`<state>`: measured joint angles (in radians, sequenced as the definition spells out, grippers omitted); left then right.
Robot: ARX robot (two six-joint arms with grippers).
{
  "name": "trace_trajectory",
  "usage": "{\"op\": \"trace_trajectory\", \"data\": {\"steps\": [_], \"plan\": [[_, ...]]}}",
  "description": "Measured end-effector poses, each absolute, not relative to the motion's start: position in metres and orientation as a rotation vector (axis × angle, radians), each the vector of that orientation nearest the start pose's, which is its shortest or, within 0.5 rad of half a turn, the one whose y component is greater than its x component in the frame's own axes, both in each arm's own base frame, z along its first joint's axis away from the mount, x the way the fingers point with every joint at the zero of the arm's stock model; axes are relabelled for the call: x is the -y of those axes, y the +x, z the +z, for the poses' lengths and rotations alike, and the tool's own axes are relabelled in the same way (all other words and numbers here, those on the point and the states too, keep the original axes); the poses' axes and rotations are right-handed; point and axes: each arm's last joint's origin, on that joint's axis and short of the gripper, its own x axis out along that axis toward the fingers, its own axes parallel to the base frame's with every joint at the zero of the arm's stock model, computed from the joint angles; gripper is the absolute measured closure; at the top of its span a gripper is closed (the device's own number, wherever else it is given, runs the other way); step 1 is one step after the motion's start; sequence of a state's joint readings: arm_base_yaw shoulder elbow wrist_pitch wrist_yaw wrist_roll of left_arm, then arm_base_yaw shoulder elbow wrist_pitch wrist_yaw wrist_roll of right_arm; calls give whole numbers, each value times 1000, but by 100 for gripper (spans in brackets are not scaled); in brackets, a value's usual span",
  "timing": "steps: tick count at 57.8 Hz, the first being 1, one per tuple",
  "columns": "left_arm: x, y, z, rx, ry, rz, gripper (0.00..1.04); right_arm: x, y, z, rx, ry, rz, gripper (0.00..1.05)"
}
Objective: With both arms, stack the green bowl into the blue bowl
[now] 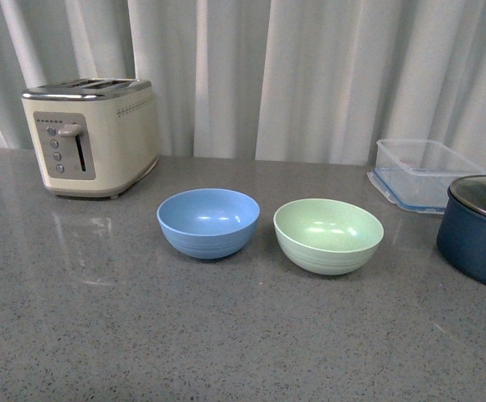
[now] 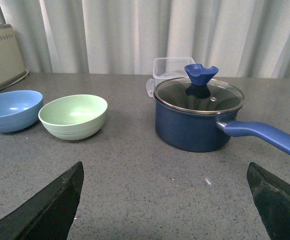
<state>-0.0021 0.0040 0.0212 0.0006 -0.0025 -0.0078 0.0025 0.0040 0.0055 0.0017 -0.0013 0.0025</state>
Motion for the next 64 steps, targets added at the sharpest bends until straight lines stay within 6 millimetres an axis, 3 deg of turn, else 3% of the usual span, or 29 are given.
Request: {"op": "trace_trajectory", "data": {"steps": [14, 21, 28, 42, 49, 55, 64], "plan": [[0, 97, 170, 18, -8, 0, 31, 0, 98, 165, 3, 2, 4, 10], [0, 97, 170, 18, -7, 0, 5, 0, 98, 165, 3, 2, 4, 10], [0, 97, 170, 18, -6, 0, 7, -3, 101, 166, -111, -2, 115, 10], [0, 97, 170, 18, -6, 0, 7, -20, 130, 215, -114, -2, 200, 10], [0, 97, 170, 18, -6, 0, 7, -36, 163, 239, -168, 5, 228, 10], [0, 97, 170, 18, -5, 0, 7, -56, 207, 259, -304, 49, 258, 10], [0, 97, 170, 18, -5, 0, 7, -70, 251, 271, -467, 144, 241, 10]]}}
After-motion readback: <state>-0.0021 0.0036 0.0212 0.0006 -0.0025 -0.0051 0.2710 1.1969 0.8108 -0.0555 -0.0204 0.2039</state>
